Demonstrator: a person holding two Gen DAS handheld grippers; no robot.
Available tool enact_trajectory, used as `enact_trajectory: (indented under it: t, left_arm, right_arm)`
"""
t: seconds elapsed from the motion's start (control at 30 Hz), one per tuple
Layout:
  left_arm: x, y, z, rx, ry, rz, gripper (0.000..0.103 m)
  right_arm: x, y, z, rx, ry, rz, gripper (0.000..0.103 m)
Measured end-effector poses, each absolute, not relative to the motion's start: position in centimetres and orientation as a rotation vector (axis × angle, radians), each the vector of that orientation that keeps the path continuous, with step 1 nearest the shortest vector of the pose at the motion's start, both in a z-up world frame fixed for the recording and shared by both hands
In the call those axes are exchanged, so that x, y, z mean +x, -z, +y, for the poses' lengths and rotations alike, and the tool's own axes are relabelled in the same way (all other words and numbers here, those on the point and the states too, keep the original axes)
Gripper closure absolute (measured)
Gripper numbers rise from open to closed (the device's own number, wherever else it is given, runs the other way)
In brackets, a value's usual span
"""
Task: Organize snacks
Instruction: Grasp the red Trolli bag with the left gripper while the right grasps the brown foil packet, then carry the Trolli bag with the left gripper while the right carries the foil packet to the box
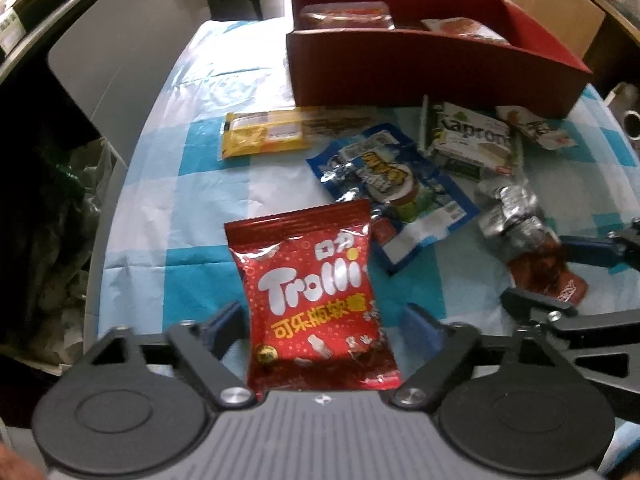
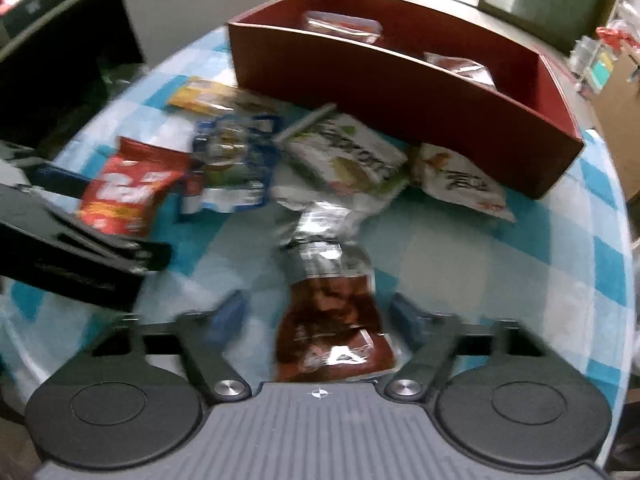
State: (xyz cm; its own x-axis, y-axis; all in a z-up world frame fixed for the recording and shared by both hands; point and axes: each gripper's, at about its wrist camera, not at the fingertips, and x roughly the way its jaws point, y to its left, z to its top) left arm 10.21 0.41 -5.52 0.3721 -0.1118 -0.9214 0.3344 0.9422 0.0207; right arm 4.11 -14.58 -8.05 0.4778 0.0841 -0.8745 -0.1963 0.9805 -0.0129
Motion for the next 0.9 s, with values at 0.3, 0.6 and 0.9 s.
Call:
enact_trajectory:
  t: [0.3, 0.6, 0.9]
  left_arm:
    - [9.3, 4.5, 1.0, 0.147, 0.338, 1.191, 0.050]
    - [8.8, 3.1, 1.1, 0.094, 0.365, 1.174, 0.050]
    - [8.9, 4.4, 1.1, 0.121, 0.353, 1.222, 0.050]
  right_arm:
    - [2.2, 7.4, -15.1, -0.028, -0.188, 1.086, 0.040]
    - [1.3, 5.6, -16.8, 0.147, -0.186, 1.024, 0.040]
    - [0.9, 7.1, -16.3, 0.073, -0.154, 1.081, 0.036]
